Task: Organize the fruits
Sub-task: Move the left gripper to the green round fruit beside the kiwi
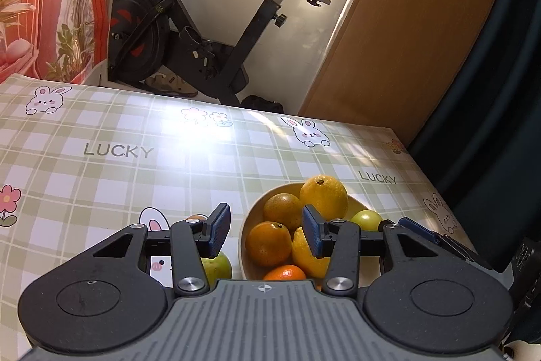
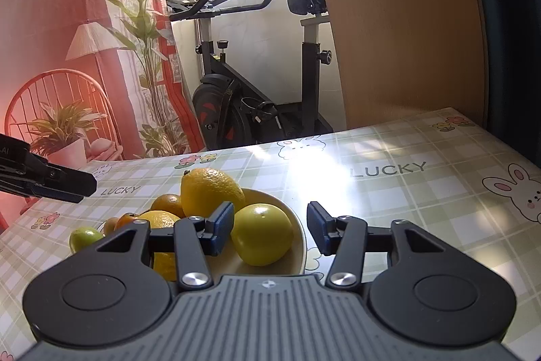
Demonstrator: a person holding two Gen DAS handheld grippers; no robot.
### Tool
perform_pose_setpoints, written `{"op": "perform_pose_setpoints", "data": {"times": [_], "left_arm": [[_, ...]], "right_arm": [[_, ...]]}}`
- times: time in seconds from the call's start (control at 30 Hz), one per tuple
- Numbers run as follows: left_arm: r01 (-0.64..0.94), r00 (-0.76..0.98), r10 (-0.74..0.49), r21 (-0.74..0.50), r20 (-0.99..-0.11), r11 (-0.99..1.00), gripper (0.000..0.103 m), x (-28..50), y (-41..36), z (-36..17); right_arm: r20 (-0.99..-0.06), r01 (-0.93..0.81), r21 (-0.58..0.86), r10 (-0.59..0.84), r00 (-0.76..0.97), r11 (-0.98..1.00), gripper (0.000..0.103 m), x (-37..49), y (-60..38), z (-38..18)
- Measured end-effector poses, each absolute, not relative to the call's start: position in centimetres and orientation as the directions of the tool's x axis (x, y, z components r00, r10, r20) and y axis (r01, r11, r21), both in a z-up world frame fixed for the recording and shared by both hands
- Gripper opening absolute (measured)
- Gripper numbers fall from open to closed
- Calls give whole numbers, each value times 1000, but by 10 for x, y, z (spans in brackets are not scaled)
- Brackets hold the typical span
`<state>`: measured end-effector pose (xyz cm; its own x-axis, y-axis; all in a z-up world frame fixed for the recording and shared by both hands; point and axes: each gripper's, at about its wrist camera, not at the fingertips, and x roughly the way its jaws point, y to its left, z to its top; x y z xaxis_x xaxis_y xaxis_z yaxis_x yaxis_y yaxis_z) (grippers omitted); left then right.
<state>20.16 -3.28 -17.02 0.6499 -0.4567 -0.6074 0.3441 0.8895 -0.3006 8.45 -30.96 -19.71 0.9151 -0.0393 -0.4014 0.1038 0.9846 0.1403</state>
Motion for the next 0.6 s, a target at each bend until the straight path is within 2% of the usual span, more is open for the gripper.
{"op": "perform_pose_setpoints", "data": {"times": [0.17, 0.37, 0.6], "left_arm": [[289, 668, -434, -326, -605, 900, 48, 203, -2, -170], [230, 697, -419, -372, -582, 899, 48, 200, 29, -168], [223, 700, -422, -385, -577, 896, 48, 195, 51, -171]], "right_arm": [[-413, 114, 161, -38, 910, 980, 51, 78, -307, -189], [-395, 36, 135, 20, 919, 990, 51, 81, -277, -164], [-461, -102, 80, 127, 878, 992, 51, 103, -218, -163]]}}
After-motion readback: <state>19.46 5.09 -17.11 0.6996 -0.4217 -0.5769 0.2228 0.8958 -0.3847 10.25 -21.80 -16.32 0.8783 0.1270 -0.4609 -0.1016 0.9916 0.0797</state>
